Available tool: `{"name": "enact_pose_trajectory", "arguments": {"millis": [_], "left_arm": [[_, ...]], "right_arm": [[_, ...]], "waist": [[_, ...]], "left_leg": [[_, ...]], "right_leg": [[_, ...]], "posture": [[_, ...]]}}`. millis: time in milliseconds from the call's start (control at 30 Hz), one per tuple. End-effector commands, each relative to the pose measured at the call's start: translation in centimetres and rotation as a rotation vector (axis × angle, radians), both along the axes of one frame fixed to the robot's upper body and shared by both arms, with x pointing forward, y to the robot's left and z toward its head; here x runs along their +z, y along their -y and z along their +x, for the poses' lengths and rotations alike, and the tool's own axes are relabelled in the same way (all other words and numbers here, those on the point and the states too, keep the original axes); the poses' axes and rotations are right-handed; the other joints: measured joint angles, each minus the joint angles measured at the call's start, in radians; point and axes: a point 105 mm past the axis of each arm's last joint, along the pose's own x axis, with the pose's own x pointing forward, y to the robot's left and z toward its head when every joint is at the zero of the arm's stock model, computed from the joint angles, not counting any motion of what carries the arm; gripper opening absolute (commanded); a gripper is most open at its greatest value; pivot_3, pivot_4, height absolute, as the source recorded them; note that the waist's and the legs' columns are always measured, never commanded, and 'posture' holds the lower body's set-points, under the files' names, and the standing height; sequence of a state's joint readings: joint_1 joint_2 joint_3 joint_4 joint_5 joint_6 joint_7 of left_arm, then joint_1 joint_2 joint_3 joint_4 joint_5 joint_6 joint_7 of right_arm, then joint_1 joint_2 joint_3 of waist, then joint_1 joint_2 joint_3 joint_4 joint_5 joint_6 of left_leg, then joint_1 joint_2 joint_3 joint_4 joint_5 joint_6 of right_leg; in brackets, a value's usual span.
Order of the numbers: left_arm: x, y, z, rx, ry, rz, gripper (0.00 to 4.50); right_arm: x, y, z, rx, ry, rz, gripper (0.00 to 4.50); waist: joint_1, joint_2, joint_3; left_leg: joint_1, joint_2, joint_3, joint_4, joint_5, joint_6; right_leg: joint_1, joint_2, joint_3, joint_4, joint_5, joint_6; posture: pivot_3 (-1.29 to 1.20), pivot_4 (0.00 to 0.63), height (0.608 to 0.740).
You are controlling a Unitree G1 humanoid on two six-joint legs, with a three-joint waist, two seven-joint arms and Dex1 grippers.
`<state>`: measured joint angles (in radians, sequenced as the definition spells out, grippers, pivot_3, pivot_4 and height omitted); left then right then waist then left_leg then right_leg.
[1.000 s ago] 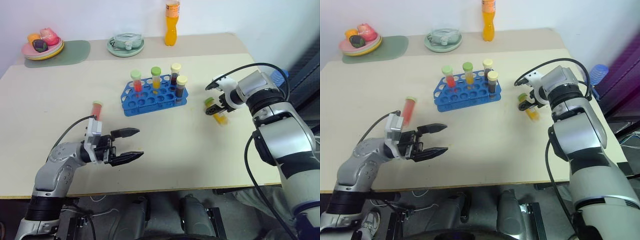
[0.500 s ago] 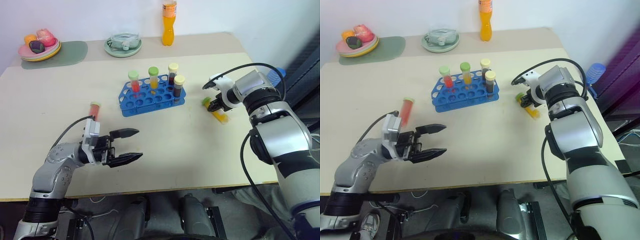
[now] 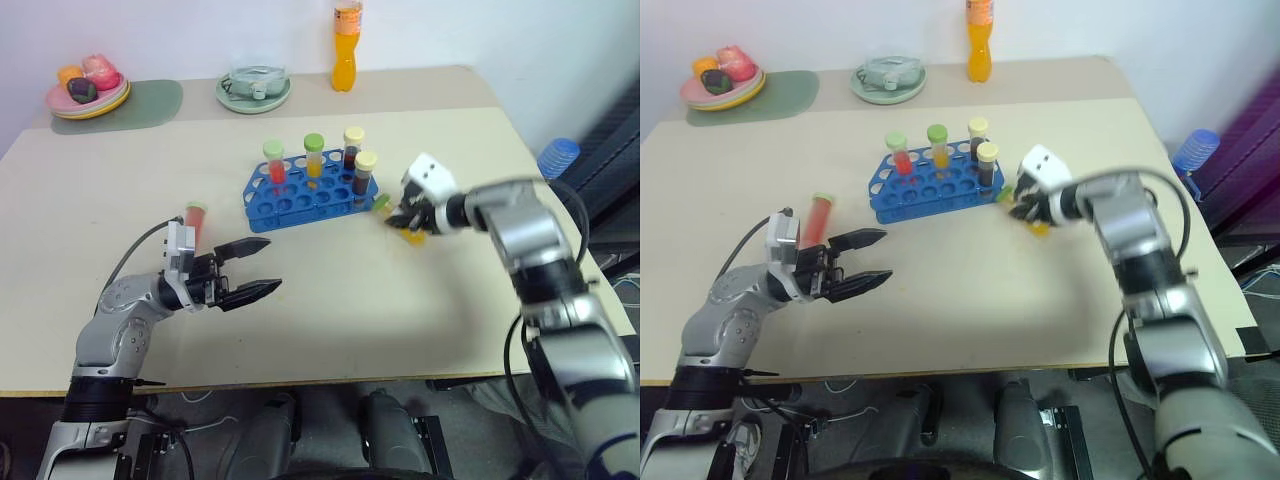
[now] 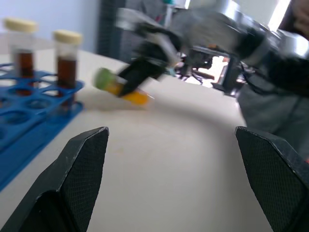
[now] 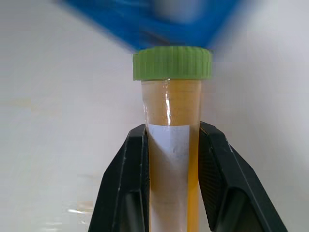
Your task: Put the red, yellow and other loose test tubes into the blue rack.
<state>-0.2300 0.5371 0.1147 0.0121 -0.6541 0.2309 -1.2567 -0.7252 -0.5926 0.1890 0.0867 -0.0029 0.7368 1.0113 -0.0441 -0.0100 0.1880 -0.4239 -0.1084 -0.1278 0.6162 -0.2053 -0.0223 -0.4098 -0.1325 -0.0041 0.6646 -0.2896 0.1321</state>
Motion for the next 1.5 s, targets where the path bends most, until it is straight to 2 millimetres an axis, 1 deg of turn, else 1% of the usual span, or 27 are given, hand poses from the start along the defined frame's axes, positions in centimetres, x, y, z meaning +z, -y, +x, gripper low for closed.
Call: {"name": "enact_pose_trajectory", "arguments": {"millis": [33, 67, 100, 133, 200, 233, 267, 300, 333, 400, 433, 500, 567, 633, 767, 867, 1067, 1200, 1300, 1500], "left_arm": [[0.9, -0.7, 0.4, 0.036, 0.048, -0.015, 4.31], [0.9, -0.9, 0.6, 0.043, 0.050, -0.019, 4.31], [1.1, -1.0, 0.8, 0.057, 0.054, -0.031, 4.31], [1.2, -1.2, 0.9, 0.071, 0.056, -0.041, 4.31], [1.4, -1.7, 1.3, 0.104, 0.063, -0.055, 4.31], [1.5, -1.8, 1.3, 0.115, 0.064, -0.059, 4.31], [1.6, -2.0, 1.4, 0.132, 0.061, -0.069, 4.31], [1.6, -2.1, 1.5, 0.142, 0.059, -0.075, 4.31], [1.6, -2.2, 1.5, 0.151, 0.059, -0.078, 4.31], [1.9, -2.4, 1.7, 0.175, 0.059, -0.100, 4.31], [2.0, -2.6, 1.7, 0.186, 0.059, -0.106, 4.31], [2.0, -2.8, 1.7, 0.202, 0.060, -0.107, 4.31], [2.1, -3.0, 1.6, 0.212, 0.064, -0.108, 4.31], [2.3, -3.2, 1.5, 0.229, 0.070, -0.117, 4.31], [2.5, -3.6, 1.3, 0.261, 0.083, -0.124, 4.31], [2.5, -3.7, 1.0, 0.271, 0.084, -0.124, 4.31], [2.4, -3.9, 0.6, 0.287, 0.083, -0.124, 4.31], [2.3, -4.0, 0.6, 0.297, 0.083, -0.123, 4.31], [2.3, -4.1, 0.6, 0.304, 0.084, -0.122, 4.31], [2.2, -4.1, 0.5, 0.309, 0.086, -0.121, 4.31]], "right_arm": [[2.0, -3.1, -2.5, 0.190, 0.134, 0.107, 0.75], [2.1, -3.7, -3.0, 0.221, 0.152, 0.138, 0.75], [2.5, -4.6, -3.3, 0.236, 0.175, 0.206, 0.75], [3.1, -5.4, -3.3, 0.230, 0.200, 0.270, 0.75], [4.9, -7.7, -2.7, 0.207, 0.220, 0.509, 0.75], [5.4, -8.4, -2.5, 0.205, 0.215, 0.585, 0.75], [6.6, -9.6, -2.7, 0.269, 0.213, 0.732, 0.75], [7.3, -10.1, -2.0, 0.253, 0.281, 0.781, 0.75], [7.5, -10.5, -1.2, 0.213, 0.327, 0.810, 0.75], [8.1, -11.4, -0.2, 0.164, 0.386, 0.888, 0.75], [8.0, -11.7, 0.6, 0.123, 0.435, 0.890, 0.75], [7.6, -12.4, 1.6, 0.066, 0.510, 0.902, 0.75], [7.2, -12.9, 2.1, 0.045, 0.564, 0.899, 0.75], [6.7, -12.9, 2.9, -0.007, 0.589, 0.915, 0.75], [5.5, -12.5, 4.0, -0.074, 0.650, 0.865, 0.75], [4.7, -12.5, 4.3, -0.094, 0.656, 0.842, 0.75], [3.2, -12.7, 4.3, -0.098, 0.632, 0.818, 0.75], [2.3, -13.3, 4.2, -0.097, 0.608, 0.804, 0.75], [1.7, -13.4, 4.5, -0.122, 0.585, 0.779, 0.75], [1.5, -13.4, 5.1, -0.160, 0.572, 0.752, 0.75]], "waist": [[-0.001, 0.000, 0.000], [-0.001, 0.000, 0.000], [-0.002, 0.000, 0.000], [-0.002, 0.000, 0.000], [-0.004, 0.000, 0.000], [-0.005, 0.000, 0.000], [-0.004, 0.000, 0.000], [-0.002, -0.001, 0.000], [-0.001, -0.001, 0.000], [0.002, -0.001, -0.001], [0.003, -0.002, -0.001], [0.000, -0.002, -0.001], [-0.002, -0.002, -0.001], [-0.004, -0.002, -0.001], [-0.015, -0.002, -0.001], [-0.027, -0.002, -0.001], [-0.028, -0.001, -0.001], [-0.027, -0.001, -0.001], [-0.028, -0.001, -0.001], [-0.027, -0.001, -0.001]], "left_leg": [[0.000, 0.000, 0.000, 0.001, 0.000, 0.001], [0.001, 0.000, 0.000, 0.001, -0.001, 0.002], [0.001, 0.001, 0.000, 0.001, -0.001, 0.002], [0.001, 0.001, 0.000, 0.000, -0.001, 0.002], [0.001, 0.001, 0.000, 0.001, -0.001, 0.002], [0.001, 0.001, 0.000, 0.001, -0.001, 0.001], [0.002, 0.001, 0.000, 0.000, 0.000, 0.000], [0.002, 0.001, -0.001, 0.000, 0.002, -0.003], [0.002, 0.001, -0.001, 0.000, 0.002, -0.003], [0.002, 0.001, -0.001, 0.000, 0.002, -0.003], [0.002, 0.001, -0.001, 0.000, 0.002, -0.003], [0.002, 0.000, -0.001, 0.000, 0.002, -0.003], [0.002, 0.000, -0.001, 0.000, 0.002, -0.003], [0.002, 0.001, -0.002, -0.001, 0.003, -0.005], [0.002, 0.001, -0.002, -0.001, 0.003, -0.006], [0.003, 0.002, -0.002, -0.001, 0.004, -0.006], [0.004, 0.003, -0.002, -0.002, 0.004, -0.007], [0.005, 0.003, -0.002, -0.002, 0.004, -0.007], [0.005, 0.003, -0.002, -0.003, 0.004, -0.006], [0.008, 0.003, -0.002, -0.003, 0.004, -0.006]], "right_leg": [[0.000, 0.000, 0.000, 0.000, 0.000, 0.000], [0.001, 0.000, 0.000, 0.000, 0.000, 0.000], [0.001, 0.000, 0.000, 0.000, 0.001, 0.000], [0.001, 0.000, 0.000, 0.001, 0.001, 0.000], [0.001, 0.001, 0.000, 0.001, 0.001, -0.001], [0.001, 0.001, 0.000, 0.001, 0.001, -0.001], [0.001, 0.001, 0.000, 0.001, 0.001, -0.001], [0.001, 0.001, 0.000, 0.001, 0.001, -0.001], [0.001, 0.001, 0.000, 0.000, 0.001, -0.001], [0.002, 0.001, 0.000, 0.000, 0.001, -0.001], [0.002, 0.001, 0.000, 0.000, 0.001, -0.001], [0.002, 0.001, 0.000, 0.000, 0.001, -0.001], [0.002, 0.001, 0.000, 0.000, 0.001, -0.001], [0.002, 0.002, 0.000, 0.000, 0.001, -0.001], [0.001, 0.003, 0.000, 0.001, 0.002, -0.001], [0.001, 0.003, 0.000, 0.001, 0.002, -0.001], [0.002, 0.004, 0.001, 0.001, 0.002, -0.001], [0.002, 0.004, 0.001, 0.001, 0.002, -0.001], [0.002, 0.004, 0.001, 0.001, 0.002, -0.001], [0.005, 0.004, 0.001, 0.001, 0.002, -0.001]], "posture": [[0.00, 0.150, 0.740], [0.00, 0.150, 0.740], [0.00, 0.150, 0.740], [0.00, 0.150, 0.740], [0.00, 0.150, 0.740], [0.00, 0.150, 0.740], [0.00, 0.150, 0.740], [0.00, 0.150, 0.740], [0.00, 0.150, 0.740], [0.00, 0.150, 0.740], [0.00, 0.150, 0.740], [0.00, 0.150, 0.740], [0.00, 0.150, 0.740], [0.00, 0.150, 0.740], [0.00, 0.150, 0.740], [0.00, 0.150, 0.740], [0.00, 0.150, 0.740], [0.00, 0.150, 0.740], [0.00, 0.150, 0.740], [0.00, 0.150, 0.740]]}}
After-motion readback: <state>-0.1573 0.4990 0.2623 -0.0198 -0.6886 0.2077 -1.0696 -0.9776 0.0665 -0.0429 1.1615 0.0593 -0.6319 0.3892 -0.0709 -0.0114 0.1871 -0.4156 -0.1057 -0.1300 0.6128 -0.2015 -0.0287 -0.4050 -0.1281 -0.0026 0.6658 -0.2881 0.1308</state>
